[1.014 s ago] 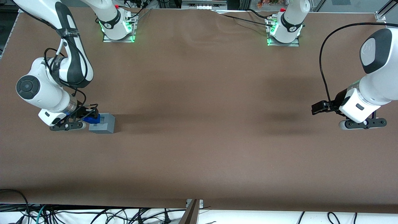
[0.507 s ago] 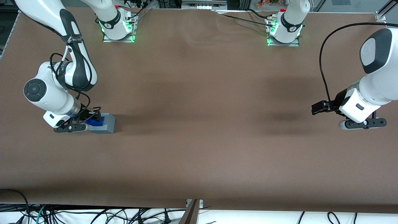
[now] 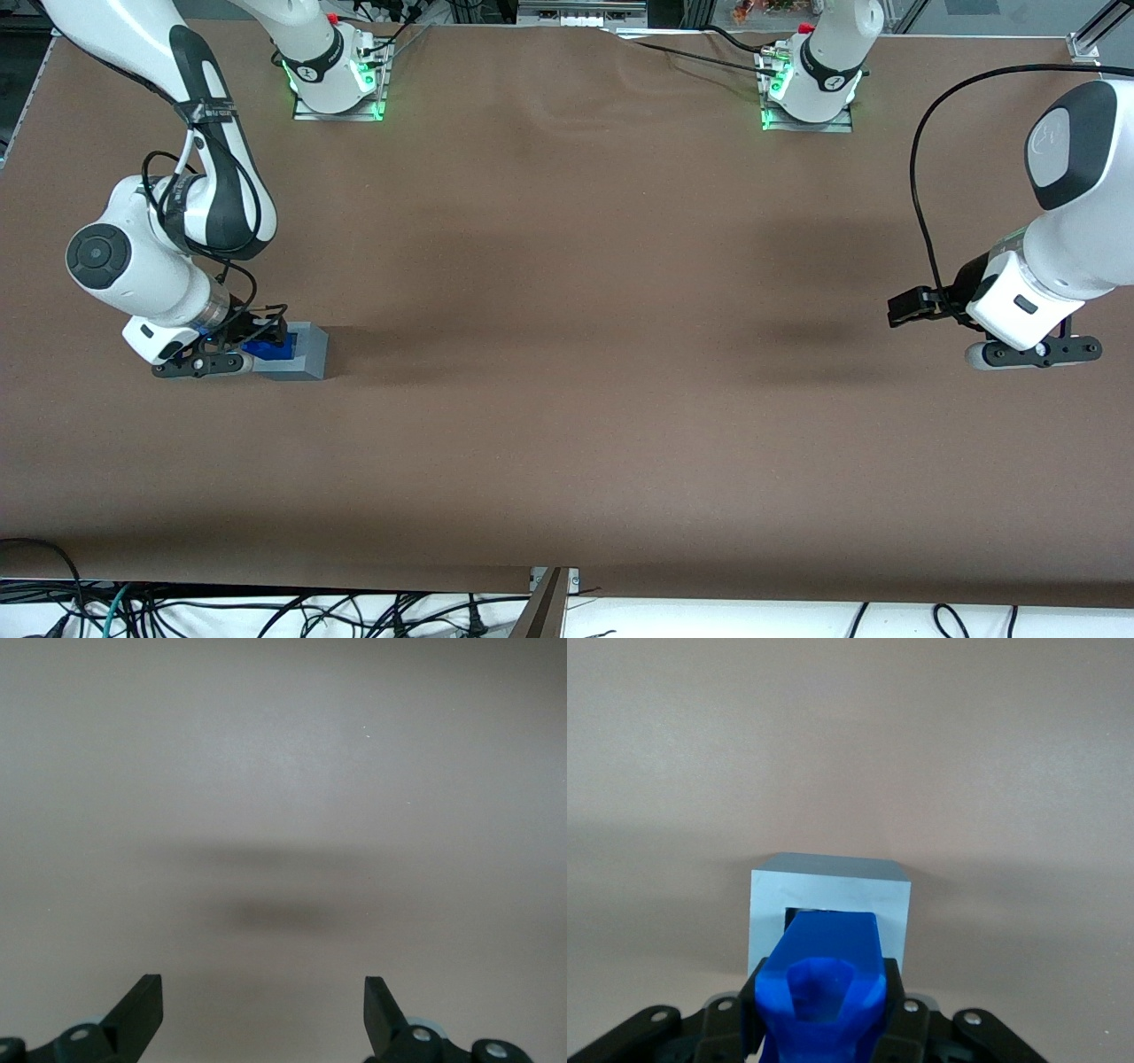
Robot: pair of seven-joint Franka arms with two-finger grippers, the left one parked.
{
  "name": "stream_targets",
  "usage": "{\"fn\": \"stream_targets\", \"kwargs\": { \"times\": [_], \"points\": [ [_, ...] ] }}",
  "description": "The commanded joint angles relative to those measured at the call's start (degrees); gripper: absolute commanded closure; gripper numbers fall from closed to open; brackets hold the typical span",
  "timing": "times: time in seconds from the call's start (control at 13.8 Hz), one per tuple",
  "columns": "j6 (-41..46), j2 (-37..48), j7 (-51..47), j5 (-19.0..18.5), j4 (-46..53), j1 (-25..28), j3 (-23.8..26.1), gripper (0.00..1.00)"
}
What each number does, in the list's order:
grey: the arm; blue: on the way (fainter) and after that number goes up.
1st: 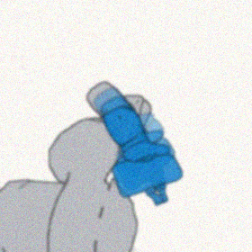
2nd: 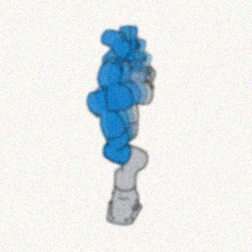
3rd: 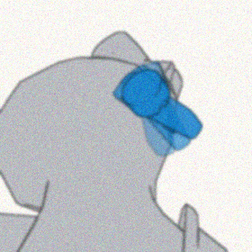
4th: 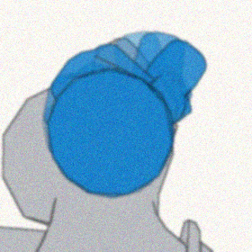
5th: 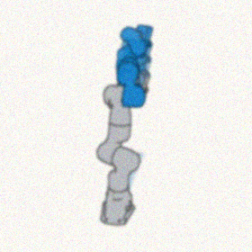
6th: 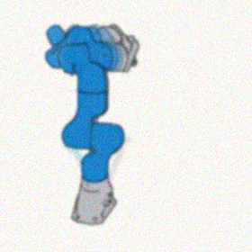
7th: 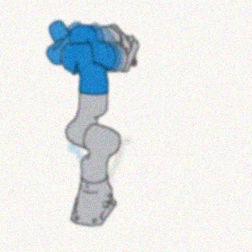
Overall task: Insert blue part into gray base with right arm
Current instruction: 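Lower the blue block into the gray base's hole with the right gripper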
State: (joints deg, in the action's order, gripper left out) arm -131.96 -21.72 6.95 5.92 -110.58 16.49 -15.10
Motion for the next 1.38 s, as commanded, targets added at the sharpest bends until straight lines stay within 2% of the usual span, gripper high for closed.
{"fn": "stream_targets", "kwargs": {
  "times": [0.0, 1.01, 1.09, 1.16, 1.23, 1.3],
  "points": [
    [-1.28, -0.25, 1.22, 2.17, -0.78, -0.14, 0.33, 0.70],
    [-1.28, -1.13, 1.75, 4.10, -0.78, -0.05, 0.51, 0.67],
    [-1.37, -1.13, 2.19, 4.10, -0.78, -0.14, 0.51, 0.55],
    [-1.37, -1.31, 2.19, 4.19, -0.69, -0.14, 0.51, 0.19],
    [-1.28, -1.31, 2.10, 4.80, -0.43, -0.14, 0.51, 0.02],
    [-1.20, -1.22, 1.58, 4.98, -0.17, -0.05, 0.51, 0.02]
  ]
}}
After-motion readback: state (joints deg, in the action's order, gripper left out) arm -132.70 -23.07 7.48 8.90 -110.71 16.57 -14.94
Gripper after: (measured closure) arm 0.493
